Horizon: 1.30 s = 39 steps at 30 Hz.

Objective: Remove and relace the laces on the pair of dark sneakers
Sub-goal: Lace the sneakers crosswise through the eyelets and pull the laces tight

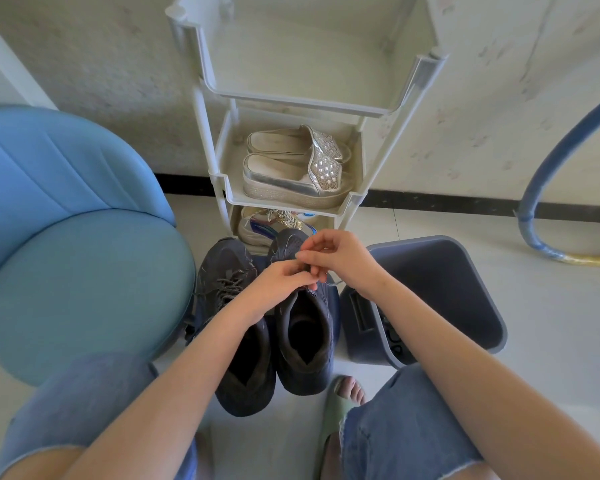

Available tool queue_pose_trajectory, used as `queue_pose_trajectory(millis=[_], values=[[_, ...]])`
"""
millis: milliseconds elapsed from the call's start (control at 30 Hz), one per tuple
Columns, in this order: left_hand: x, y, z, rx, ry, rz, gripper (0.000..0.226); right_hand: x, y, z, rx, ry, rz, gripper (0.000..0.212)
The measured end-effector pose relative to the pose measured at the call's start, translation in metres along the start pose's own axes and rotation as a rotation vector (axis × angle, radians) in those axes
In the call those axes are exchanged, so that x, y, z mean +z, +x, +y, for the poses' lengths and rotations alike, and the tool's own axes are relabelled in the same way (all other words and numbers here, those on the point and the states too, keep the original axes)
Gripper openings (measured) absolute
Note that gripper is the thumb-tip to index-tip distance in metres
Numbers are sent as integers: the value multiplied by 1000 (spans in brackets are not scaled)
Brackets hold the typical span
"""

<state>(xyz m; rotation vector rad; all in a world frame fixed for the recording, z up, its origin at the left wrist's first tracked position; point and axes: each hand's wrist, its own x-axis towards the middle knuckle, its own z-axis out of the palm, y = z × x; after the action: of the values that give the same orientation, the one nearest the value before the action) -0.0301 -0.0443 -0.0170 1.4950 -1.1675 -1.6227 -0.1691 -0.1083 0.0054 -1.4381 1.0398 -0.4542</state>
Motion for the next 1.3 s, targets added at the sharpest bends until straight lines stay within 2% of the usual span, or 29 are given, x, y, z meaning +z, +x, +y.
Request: queue_pose_trajectory(millis=[100, 167, 233, 333, 433, 533, 733, 900, 1033, 1133, 1300], values=[[0, 1, -3, 30, 75, 14, 20, 1, 4, 2, -21, -30, 61, 12], [0, 3, -5, 7, 10, 40, 21, -1, 5, 5, -43, -114, 110, 12], [0, 6, -4, -31, -59, 65, 22, -6, 4, 8, -57, -258, 67, 15], [-1, 7, -2, -37, 20, 61, 29, -12, 1, 13, -36, -359, -70, 14], [-2, 5, 1, -40, 59, 41, 31, -16, 1, 12, -10, -370, -89, 8], [-4, 4, -3, -67, -26, 79, 27, -15, 0, 12, -43, -400, -54, 3], [-12, 7, -11, -148, -238, 148, 13, -7, -6, 13, -58, -343, -61, 6], [-13, 7, -11, -161, -182, 147, 11, -9, -9, 17, 42, -236, -126, 5], [-14, 8, -10, -171, -201, 186, 10, -14, -7, 24, 151, -129, -136, 13], [-12, 7, -11, -136, -104, 232, 12, -17, -7, 28, 215, -126, -138, 19], [-8, 10, -13, -27, 66, 267, 12, -7, -2, 31, 254, 165, -103, 24]])
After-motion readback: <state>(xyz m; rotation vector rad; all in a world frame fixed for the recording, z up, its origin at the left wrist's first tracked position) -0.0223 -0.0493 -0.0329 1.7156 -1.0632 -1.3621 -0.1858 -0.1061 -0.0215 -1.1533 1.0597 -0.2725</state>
